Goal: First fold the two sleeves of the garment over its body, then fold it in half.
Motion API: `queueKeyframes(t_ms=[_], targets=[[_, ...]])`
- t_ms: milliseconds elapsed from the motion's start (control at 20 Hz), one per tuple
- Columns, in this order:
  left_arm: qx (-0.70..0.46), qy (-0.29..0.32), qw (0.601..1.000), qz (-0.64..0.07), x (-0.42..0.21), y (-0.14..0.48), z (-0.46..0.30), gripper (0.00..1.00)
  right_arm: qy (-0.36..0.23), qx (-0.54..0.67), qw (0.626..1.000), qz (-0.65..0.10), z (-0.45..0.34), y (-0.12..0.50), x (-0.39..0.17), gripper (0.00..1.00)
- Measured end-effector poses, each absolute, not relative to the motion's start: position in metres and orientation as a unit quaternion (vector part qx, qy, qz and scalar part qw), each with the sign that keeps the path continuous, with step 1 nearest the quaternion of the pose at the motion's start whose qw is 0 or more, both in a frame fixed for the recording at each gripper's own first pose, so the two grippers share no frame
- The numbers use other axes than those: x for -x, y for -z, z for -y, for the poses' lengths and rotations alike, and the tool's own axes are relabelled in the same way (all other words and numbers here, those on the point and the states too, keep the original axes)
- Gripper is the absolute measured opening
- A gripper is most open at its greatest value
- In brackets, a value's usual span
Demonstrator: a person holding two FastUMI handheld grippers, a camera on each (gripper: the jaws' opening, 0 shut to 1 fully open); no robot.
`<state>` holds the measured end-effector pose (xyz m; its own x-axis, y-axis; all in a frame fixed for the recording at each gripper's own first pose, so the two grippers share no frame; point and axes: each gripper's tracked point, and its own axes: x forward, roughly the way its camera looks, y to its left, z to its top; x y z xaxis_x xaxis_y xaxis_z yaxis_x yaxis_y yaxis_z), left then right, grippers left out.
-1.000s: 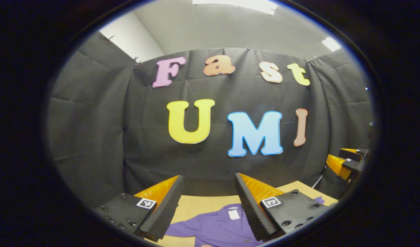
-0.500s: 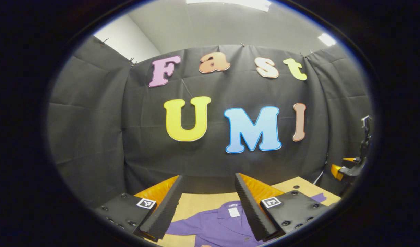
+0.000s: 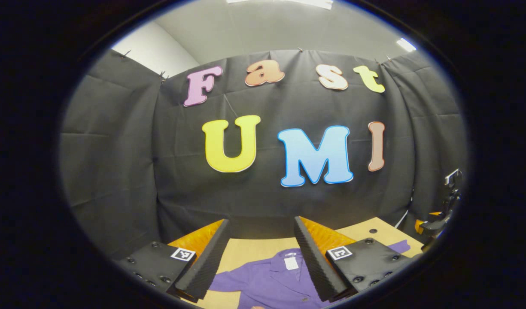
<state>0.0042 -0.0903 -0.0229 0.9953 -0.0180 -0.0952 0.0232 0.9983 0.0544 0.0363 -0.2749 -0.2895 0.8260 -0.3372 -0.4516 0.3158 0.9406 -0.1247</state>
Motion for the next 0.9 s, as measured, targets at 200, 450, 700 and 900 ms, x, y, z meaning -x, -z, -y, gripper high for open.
queueKeyframes(t_ms=[200, 450, 700, 900], targets=[[-0.032, 0.007, 0.998, -0.058, -0.009, 0.03, 0.107, 0.94, 0.179, 0.004, 0.941, -0.286, 0.298, 0.343, -0.033, 0.91], [-0.029, 0.001, 0.997, -0.072, -0.011, 0.039, 0.122, 0.94, 0.181, -0.023, 0.918, -0.353, 0.318, 0.412, -0.03, 0.9], [-0.034, -0.011, 0.996, -0.082, -0.01, 0.046, 0.126, 0.94, 0.18, -0.036, 0.9, -0.396, 0.325, 0.46, -0.032, 0.9], [-0.034, -0.02, 0.995, -0.089, -0.011, 0.049, 0.124, 0.94, 0.178, -0.043, 0.883, -0.432, 0.328, 0.493, -0.03, 0.91]])
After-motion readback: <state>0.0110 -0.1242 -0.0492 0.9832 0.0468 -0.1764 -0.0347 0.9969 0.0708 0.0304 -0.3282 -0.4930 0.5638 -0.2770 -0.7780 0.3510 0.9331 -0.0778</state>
